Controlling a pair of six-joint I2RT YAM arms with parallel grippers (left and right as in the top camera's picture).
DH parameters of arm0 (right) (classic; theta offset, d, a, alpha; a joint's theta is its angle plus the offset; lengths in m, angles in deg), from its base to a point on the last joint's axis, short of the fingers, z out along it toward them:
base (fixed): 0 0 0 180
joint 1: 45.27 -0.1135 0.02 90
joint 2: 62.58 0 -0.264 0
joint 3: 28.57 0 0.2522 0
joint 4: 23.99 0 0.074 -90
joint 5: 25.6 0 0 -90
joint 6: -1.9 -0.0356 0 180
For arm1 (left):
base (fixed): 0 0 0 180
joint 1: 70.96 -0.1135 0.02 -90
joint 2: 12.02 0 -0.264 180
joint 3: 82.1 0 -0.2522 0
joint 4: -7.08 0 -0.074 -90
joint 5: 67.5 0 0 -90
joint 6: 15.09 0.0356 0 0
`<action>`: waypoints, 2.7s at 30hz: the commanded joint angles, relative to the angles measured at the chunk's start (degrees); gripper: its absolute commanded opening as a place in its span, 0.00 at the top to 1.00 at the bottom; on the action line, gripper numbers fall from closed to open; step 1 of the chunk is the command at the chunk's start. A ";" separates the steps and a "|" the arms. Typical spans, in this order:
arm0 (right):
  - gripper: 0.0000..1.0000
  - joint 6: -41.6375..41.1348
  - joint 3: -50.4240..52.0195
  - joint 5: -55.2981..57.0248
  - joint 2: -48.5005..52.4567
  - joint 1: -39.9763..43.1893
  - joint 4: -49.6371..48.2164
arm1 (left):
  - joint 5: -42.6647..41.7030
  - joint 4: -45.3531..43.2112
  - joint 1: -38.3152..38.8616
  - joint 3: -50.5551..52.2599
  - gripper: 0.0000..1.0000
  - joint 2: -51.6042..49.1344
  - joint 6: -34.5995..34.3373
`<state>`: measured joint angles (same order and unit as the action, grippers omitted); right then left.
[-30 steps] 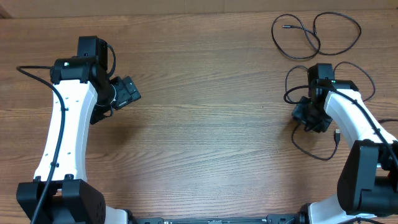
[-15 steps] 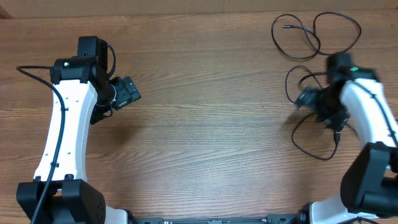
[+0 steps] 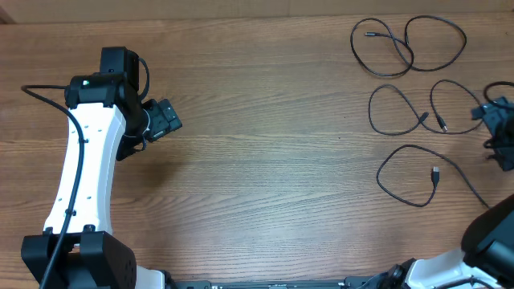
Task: Untangle cables
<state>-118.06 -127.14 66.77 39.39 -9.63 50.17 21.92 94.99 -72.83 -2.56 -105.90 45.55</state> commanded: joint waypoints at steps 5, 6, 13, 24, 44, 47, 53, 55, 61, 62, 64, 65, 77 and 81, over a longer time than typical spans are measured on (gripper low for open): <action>0.00 -0.28 -0.74 0.11 6.12 4.63 -4.90 | 0.59 0.57 0.50 0.31 0.00 -0.52 1.07; 0.00 -0.20 -0.74 0.15 6.49 5.03 -5.60 | 0.59 0.57 0.50 0.31 0.01 -0.52 1.07; 0.06 -0.24 -0.74 1.55 9.46 6.23 -9.64 | 0.59 0.59 0.50 0.31 0.00 -0.52 1.07; 0.11 0.50 -7.76 4.00 18.14 6.23 -3.50 | 0.61 0.09 0.50 0.31 0.00 -0.52 1.07; 0.07 1.75 -23.47 6.60 30.36 6.54 10.73 | 0.61 -0.61 0.50 0.31 0.00 -0.52 1.09; 0.13 1.77 -23.47 6.60 30.38 6.69 9.73 | 0.59 -0.57 0.50 0.31 0.00 -0.52 1.07; 0.36 1.97 -23.23 6.58 30.49 7.43 8.37 | 0.59 -0.50 0.50 0.31 0.00 -0.52 1.07; 0.43 1.99 -23.19 6.56 30.51 7.67 8.24 | 0.59 -0.50 0.50 0.31 0.00 -0.52 1.07; 0.69 2.01 -23.19 5.16 30.53 8.15 8.24 | 0.59 -0.52 0.50 0.31 0.00 -0.52 1.07; 0.72 2.01 -23.19 4.59 30.53 8.15 8.24 | 0.59 -0.52 0.50 0.31 0.01 -0.52 1.07; 0.74 2.03 -23.19 3.63 30.53 8.15 8.24 | 0.59 -0.50 0.50 0.31 0.00 -0.52 1.07; 0.77 2.01 -23.19 3.28 30.53 8.15 8.26 | 0.59 -0.48 0.50 0.31 0.01 -0.52 1.07; 0.96 1.70 -23.71 -0.72 29.99 8.44 13.16 | 0.59 -0.81 0.50 0.31 0.01 -0.52 1.07; 0.96 1.70 -23.71 -4.24 28.04 8.52 14.08 | 0.59 -0.83 0.50 0.31 0.00 -0.52 1.07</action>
<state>-116.18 -149.90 65.64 70.56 -1.72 64.07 21.92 94.31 -72.83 -2.56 -105.90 45.55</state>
